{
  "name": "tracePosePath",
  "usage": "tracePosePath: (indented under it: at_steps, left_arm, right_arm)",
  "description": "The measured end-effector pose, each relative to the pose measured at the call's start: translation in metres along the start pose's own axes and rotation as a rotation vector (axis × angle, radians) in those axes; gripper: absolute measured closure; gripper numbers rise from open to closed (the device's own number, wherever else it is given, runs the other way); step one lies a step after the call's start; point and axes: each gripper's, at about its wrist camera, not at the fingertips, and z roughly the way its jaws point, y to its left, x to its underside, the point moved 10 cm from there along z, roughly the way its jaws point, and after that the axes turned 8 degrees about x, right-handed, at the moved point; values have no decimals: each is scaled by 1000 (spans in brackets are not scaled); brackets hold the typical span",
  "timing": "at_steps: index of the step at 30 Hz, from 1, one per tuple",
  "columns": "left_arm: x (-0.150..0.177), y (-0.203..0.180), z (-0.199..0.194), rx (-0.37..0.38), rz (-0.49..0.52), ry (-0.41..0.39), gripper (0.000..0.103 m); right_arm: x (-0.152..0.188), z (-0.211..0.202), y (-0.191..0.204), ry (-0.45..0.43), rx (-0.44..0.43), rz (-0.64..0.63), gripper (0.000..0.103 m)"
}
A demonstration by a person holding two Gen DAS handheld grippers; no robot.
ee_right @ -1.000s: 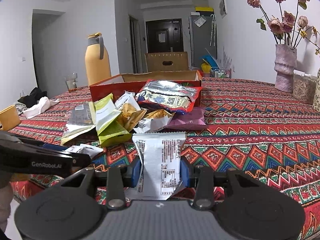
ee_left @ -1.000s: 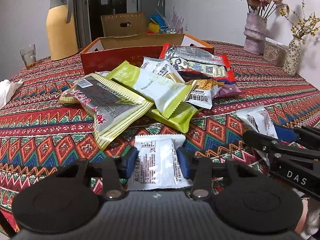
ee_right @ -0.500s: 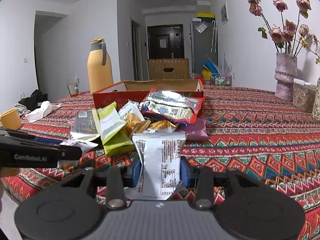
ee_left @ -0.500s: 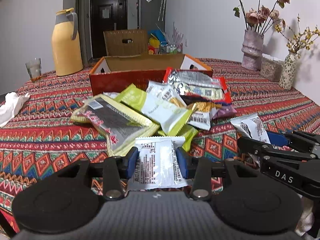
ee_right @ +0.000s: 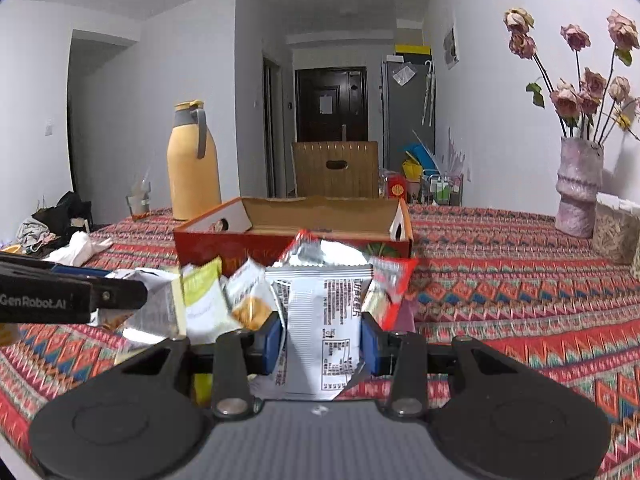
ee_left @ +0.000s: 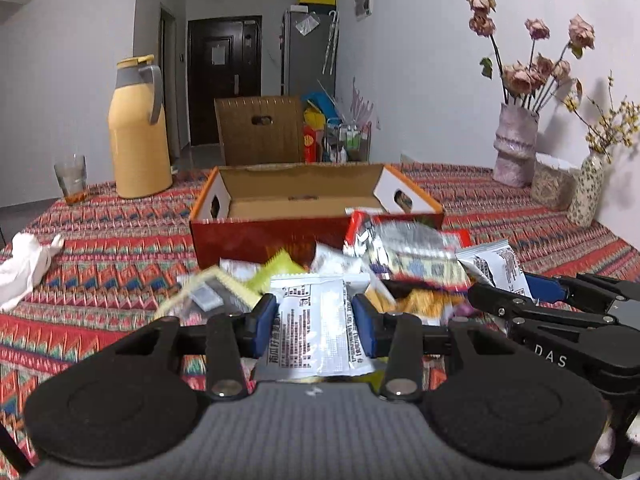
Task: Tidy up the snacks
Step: 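Carry both white snack bars over the open cardboard box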
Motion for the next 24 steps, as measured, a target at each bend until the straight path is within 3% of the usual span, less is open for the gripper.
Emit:
tracePosePath:
  at_steps: [24]
  left_arm:
    - [-120,42,92,-48,18,-88,60]
  right_arm:
    - [-114,113,4,-74,32,-22,63]
